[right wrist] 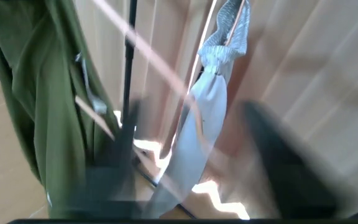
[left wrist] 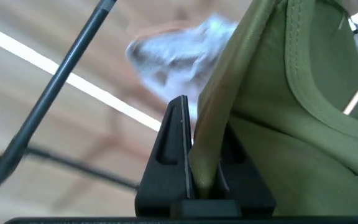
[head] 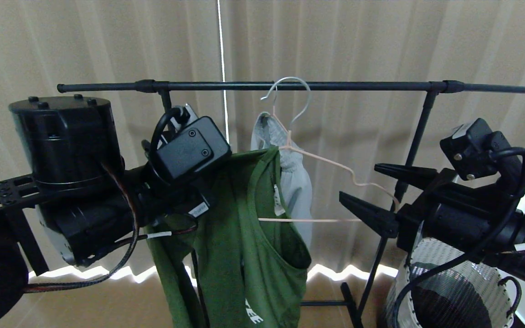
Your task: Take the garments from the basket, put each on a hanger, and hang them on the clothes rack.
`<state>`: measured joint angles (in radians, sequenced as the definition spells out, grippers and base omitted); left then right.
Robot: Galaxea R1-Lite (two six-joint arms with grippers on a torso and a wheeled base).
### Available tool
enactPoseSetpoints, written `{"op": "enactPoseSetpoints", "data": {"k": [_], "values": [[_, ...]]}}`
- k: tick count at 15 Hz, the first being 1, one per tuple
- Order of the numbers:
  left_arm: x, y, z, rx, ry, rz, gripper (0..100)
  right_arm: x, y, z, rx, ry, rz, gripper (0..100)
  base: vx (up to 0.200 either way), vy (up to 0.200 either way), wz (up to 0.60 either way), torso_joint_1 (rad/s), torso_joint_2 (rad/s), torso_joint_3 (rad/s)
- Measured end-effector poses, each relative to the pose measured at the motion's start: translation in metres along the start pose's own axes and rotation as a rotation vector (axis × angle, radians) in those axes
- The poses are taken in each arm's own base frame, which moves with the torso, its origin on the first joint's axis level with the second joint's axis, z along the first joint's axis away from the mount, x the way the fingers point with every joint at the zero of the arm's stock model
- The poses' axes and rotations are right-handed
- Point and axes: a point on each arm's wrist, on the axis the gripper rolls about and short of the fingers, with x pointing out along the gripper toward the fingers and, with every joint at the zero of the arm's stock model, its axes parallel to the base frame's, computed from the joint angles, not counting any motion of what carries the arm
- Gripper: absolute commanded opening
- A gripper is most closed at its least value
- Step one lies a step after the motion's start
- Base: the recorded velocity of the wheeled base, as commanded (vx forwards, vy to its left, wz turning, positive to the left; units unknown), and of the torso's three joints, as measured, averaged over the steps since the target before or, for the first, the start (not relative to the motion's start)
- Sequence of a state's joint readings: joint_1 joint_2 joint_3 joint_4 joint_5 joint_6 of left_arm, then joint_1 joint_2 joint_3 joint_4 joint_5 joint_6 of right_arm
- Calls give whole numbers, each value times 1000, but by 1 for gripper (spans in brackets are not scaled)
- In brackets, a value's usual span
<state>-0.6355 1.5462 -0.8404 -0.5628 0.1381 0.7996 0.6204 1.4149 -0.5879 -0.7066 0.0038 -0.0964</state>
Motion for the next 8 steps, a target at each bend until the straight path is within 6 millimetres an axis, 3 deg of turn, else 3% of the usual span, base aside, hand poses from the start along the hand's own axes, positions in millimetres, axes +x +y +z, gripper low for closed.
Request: {"op": "enactPoseSetpoints", "data": {"k": [4,8], "values": [[5,4,-12,-59,88,61,0,-11,0,-11,0,-2,-4,100,0,0,0,0,0,0],[6,10,-6,-120,18,114,0,-11,7,-23,-1,44,32,100,0,0,0,0,0,0]]}}
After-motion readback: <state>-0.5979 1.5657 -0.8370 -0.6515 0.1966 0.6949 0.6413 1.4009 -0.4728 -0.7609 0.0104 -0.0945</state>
